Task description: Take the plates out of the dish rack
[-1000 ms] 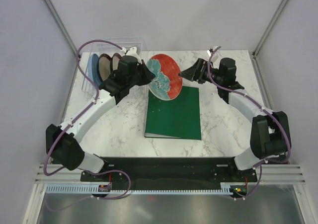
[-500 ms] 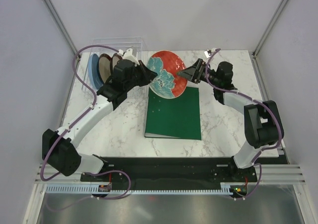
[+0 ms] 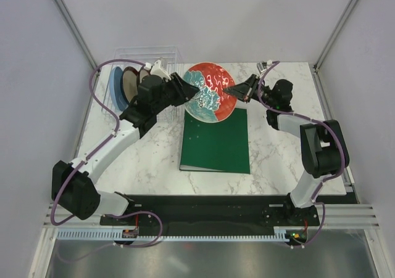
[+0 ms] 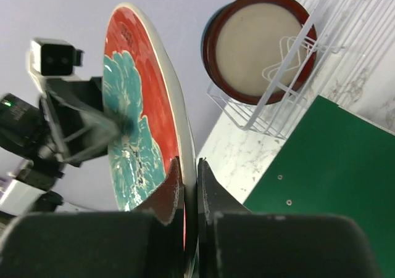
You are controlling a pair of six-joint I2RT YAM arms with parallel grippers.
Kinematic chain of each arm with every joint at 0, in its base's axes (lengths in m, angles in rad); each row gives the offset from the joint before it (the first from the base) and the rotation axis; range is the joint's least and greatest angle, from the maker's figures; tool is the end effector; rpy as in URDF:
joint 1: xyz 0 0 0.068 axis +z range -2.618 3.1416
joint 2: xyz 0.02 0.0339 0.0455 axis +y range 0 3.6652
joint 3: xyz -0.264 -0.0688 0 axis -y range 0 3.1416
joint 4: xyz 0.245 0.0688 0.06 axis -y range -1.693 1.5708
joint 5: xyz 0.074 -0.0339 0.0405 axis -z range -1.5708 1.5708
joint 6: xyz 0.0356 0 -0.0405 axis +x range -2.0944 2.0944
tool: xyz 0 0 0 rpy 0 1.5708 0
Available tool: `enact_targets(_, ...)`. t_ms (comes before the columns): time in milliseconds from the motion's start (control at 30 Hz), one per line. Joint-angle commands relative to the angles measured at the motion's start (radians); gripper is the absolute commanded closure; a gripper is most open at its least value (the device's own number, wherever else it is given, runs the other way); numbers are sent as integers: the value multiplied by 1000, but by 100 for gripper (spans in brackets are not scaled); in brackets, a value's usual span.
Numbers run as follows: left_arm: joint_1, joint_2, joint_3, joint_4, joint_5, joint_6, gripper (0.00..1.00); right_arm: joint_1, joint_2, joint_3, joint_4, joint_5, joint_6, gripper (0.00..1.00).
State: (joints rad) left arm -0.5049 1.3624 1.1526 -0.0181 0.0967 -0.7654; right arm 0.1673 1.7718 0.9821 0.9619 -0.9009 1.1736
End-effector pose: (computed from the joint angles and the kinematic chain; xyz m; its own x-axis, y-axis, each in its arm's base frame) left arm 0.2820 -0.1598 0.3547 -0.5332 -0.4932 -0.6873 0.2695 0.6711 -0.6906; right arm 0.3725 0.0912 0.2569 -0.7322 0.4570 -0.5050 -0.4904 0.1608 0.8566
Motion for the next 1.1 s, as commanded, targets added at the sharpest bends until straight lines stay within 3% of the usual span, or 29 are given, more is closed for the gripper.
enact_targets(0,-15,-23,67,172,-3,12,48,20,-67,-3,-13,-11,-115,100)
enact_targets(133,-15,-36,102,34,-179,122,1,-29,-144,114,-483,153,-366,100)
enact_targets(333,-11,-114,64,-65,-463,274,0,-152,-54,407,-794,315,-492,100)
enact_targets(433,-9,-146,33,-51,-544,334,0,-204,53,513,-828,321,-485,100)
enact_targets(567,-7,-158,7,-6,-564,454,0,-232,178,607,-855,349,-483,100)
enact_targets(767,9,-138,-5,-13,-667,514,0,-276,369,746,-876,370,-474,100)
enact_targets(1067,91,-126,-28,-32,-594,494,0,-328,528,880,-894,385,-488,100)
